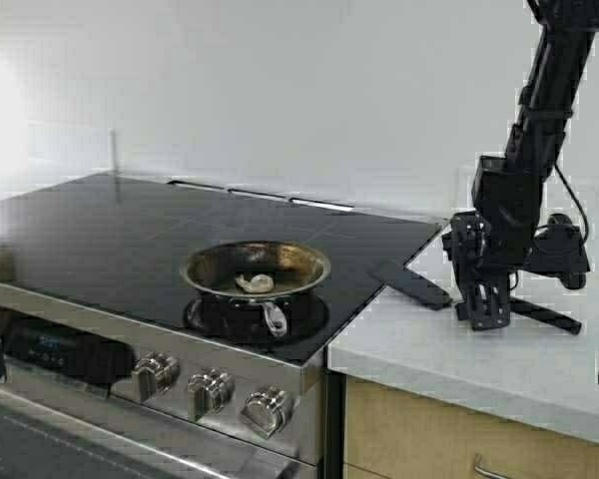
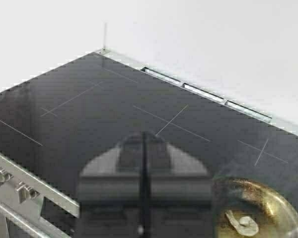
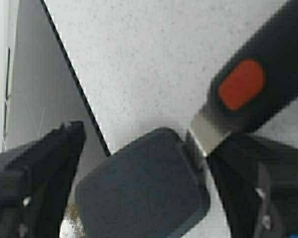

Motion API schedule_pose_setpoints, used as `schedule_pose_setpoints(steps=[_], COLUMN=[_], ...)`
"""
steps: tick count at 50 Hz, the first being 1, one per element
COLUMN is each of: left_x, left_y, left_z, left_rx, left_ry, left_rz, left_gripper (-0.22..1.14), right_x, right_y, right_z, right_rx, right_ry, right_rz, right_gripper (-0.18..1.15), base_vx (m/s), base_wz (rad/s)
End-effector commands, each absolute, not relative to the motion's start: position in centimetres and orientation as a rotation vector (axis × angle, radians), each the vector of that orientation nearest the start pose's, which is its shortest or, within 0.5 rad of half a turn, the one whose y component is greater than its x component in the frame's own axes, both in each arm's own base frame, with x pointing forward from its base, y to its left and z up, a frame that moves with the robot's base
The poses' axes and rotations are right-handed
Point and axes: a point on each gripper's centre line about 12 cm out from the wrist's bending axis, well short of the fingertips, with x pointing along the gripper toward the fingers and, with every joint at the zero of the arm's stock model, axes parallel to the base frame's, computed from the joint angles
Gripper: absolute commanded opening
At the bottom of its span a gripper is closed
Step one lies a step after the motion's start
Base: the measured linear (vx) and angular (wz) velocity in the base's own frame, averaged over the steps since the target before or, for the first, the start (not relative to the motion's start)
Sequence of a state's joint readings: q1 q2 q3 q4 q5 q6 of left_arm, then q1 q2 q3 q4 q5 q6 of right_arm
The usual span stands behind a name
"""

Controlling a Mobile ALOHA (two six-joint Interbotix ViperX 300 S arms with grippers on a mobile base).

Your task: Add oil to the pan and cook the shrimp and serve it

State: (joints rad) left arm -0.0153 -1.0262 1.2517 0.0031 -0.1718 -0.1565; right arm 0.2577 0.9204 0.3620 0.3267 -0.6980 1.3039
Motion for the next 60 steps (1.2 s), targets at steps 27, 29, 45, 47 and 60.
schedule_pose_setpoints(steps=[27, 29, 45, 47, 60], left_x=[18.6, 18.6, 18.6, 18.6, 18.6], left_y=[-0.3, -0.3, -0.3, -0.3, -0.3], left_z=[26.4, 26.4, 26.3, 26.3, 26.3], left_rx=[-0.152, -0.152, -0.150, -0.152, -0.155], left_ry=[0.045, 0.044, 0.047, 0.049, 0.053], left_rz=[-0.011, -0.011, -0.011, -0.011, -0.010], left_gripper=[0.03, 0.03, 0.03, 0.03, 0.03], right_x=[42.9, 42.9, 43.3, 43.4, 42.7], right_y=[8.4, 8.2, 8.4, 8.5, 9.1], right_z=[-12.7, -13.0, -10.4, -9.5, -2.9], right_rx=[1.353, 1.356, 1.330, 1.320, 1.298], right_ry=[0.604, 0.600, 0.570, 0.558, 0.506], right_rz=[-0.545, -0.557, -0.508, -0.488, -0.392], right_gripper=[0.32, 0.18, 0.07, 0.07, 0.07], base_vx=[0.00, 0.00, 0.00, 0.00, 0.00], base_wz=[0.00, 0.00, 0.00, 0.00, 0.00])
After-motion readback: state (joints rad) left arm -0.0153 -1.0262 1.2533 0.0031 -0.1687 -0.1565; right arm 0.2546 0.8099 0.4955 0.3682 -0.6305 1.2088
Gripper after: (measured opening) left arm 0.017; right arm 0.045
